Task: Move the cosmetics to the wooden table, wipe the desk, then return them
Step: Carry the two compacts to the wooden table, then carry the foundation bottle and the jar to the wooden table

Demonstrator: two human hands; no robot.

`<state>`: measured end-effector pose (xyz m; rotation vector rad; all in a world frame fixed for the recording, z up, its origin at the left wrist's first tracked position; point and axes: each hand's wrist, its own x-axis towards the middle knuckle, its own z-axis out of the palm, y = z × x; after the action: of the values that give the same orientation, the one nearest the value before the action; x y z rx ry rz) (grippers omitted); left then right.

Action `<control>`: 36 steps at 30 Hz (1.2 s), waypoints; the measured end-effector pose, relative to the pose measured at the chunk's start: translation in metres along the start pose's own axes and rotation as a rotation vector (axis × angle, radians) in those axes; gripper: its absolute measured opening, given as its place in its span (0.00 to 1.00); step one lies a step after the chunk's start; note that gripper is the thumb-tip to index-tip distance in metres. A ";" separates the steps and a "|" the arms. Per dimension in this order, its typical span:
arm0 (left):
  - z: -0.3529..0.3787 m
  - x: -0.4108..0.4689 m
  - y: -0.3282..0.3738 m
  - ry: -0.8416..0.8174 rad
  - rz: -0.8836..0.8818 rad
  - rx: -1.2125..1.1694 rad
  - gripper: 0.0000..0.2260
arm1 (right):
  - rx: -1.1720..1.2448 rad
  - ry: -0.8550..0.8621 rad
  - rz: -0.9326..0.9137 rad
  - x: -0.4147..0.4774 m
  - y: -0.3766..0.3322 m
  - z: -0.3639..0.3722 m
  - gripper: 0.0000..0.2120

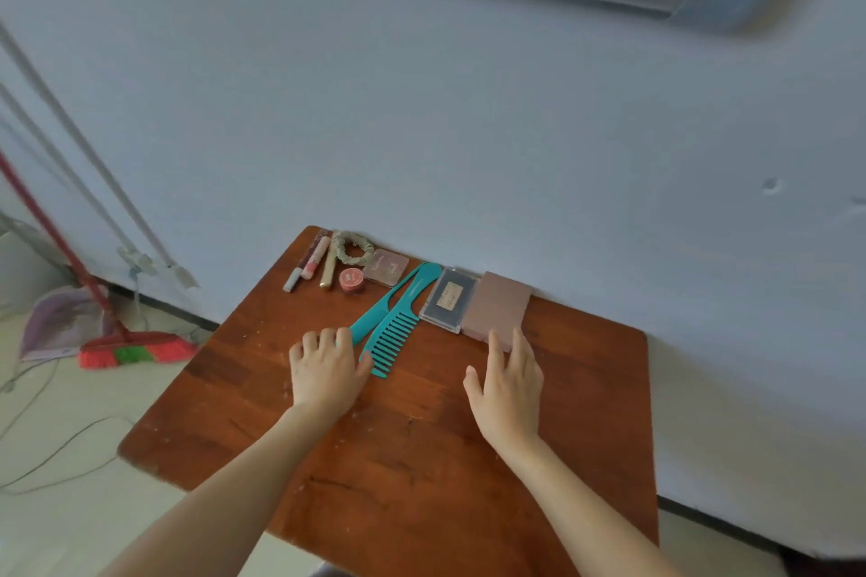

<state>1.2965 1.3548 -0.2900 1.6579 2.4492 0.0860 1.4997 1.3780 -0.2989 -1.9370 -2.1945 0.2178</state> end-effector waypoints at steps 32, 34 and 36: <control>-0.041 -0.198 0.019 -0.306 1.946 -0.240 0.20 | -0.445 0.509 1.456 -0.387 -0.186 -0.040 0.21; -0.041 -0.235 -0.013 -0.383 2.047 -0.217 0.21 | -0.457 0.501 1.568 -0.432 -0.230 -0.033 0.20; -0.042 -0.269 -0.048 -0.415 2.146 -0.205 0.21 | -0.485 0.473 1.676 -0.473 -0.275 -0.028 0.20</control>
<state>1.3423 1.0905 -0.2245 2.7062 -0.3568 0.1880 1.2978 0.8731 -0.2306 -3.0463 0.0727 -0.5289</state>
